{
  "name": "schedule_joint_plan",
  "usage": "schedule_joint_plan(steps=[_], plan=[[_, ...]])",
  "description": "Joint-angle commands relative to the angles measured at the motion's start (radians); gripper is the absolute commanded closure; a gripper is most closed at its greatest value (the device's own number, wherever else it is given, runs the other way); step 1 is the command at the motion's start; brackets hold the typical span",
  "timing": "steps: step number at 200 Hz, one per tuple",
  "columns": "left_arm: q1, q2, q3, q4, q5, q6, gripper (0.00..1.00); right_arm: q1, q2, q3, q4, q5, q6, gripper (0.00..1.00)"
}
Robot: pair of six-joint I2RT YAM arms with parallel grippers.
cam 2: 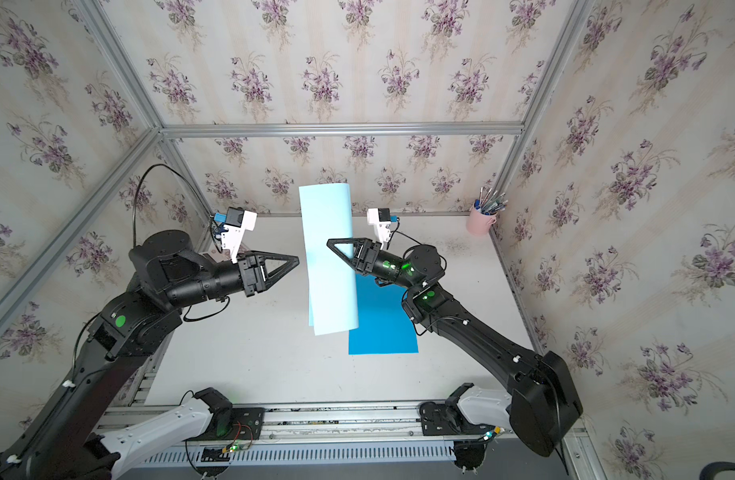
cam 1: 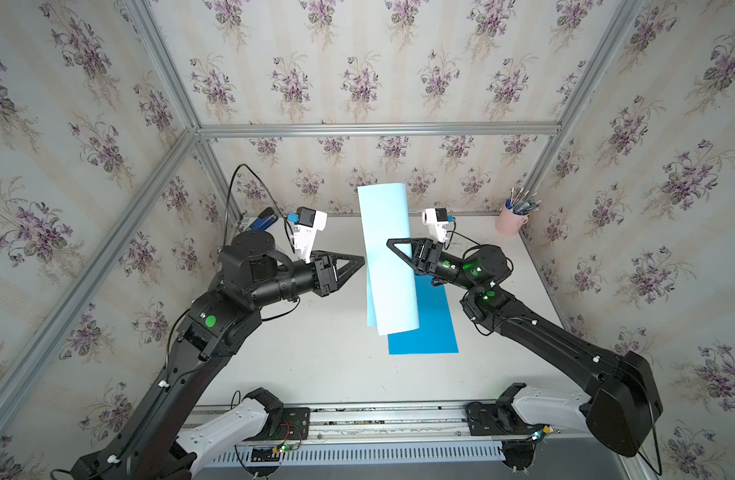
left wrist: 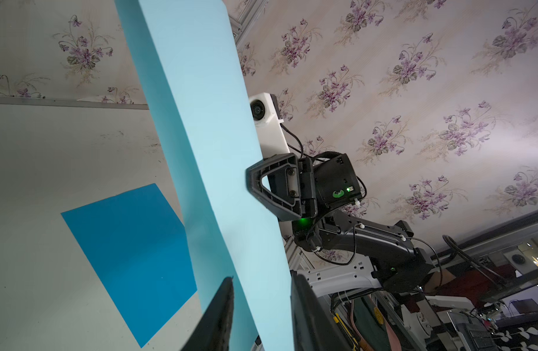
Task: Fold the rectangular paper in half along the long edge
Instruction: Fold the paper.
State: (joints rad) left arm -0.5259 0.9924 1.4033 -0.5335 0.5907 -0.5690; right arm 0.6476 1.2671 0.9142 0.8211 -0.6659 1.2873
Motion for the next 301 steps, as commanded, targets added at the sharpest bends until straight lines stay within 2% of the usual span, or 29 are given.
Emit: schedule_joint_plan(steps=[1, 129, 145, 167, 187, 301], plan=[[-0.012, 0.011, 0.005, 0.012, 0.009, 0.002, 0.65, 0.0, 0.006, 0.002, 0.066, -0.014, 0.02, 0.63], [-0.069, 0.038, -0.033, 0.043, -0.015, 0.0, 0.62, 0.001, 0.023, 0.011, 0.11, 0.012, 0.03, 0.63], [-0.074, 0.043, -0.035, 0.046, -0.014, 0.001, 0.7, 0.001, 0.026, 0.011, 0.116, 0.015, 0.032, 0.63], [-0.078, 0.049, -0.042, 0.05, -0.012, 0.0, 0.89, 0.001, 0.028, 0.015, 0.12, 0.01, 0.035, 0.63], [-0.08, 0.052, -0.041, 0.053, -0.013, 0.003, 1.0, 0.001, 0.021, 0.015, 0.107, 0.005, 0.027, 0.62], [-0.079, 0.052, -0.027, 0.032, -0.033, 0.021, 1.0, 0.001, -0.032, 0.047, -0.108, -0.044, -0.081, 0.61]])
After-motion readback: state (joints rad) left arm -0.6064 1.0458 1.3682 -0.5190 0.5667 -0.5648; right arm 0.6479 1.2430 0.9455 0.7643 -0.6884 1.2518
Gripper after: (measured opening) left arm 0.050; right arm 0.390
